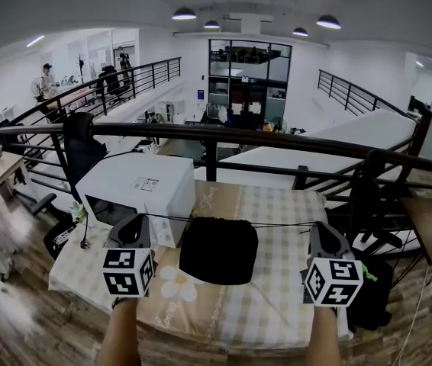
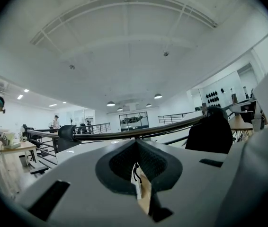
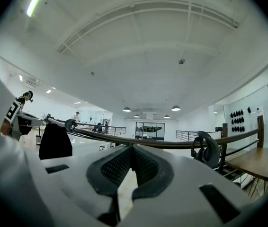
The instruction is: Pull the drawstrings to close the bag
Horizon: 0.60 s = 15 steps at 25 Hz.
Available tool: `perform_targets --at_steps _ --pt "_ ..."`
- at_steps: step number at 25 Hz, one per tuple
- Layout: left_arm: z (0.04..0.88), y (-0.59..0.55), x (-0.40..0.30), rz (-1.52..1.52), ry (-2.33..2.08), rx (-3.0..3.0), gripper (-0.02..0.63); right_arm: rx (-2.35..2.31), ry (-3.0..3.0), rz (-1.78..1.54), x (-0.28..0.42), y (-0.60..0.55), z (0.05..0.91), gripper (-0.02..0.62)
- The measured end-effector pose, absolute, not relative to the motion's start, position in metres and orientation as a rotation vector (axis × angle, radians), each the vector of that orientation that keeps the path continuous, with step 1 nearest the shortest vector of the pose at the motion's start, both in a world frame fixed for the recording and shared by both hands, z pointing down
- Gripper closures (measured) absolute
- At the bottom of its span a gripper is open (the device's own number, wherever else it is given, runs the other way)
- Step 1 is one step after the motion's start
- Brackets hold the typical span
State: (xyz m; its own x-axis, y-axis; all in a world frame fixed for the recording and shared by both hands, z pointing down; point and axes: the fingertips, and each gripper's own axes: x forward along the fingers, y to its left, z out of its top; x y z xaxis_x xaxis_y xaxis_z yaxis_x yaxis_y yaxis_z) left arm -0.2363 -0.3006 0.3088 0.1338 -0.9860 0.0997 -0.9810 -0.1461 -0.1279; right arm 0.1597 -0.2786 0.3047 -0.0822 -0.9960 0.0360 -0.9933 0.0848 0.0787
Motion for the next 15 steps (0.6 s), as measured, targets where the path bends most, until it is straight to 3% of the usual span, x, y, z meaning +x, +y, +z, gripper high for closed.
perform_targets --at_steps 15 --pt "0.3171 -0.3000 -0.2455 -0.270 2.058 -2.352 0.581 2.094 -2.233 -0.037 0.1662 -0.2749 0.3081 0.574"
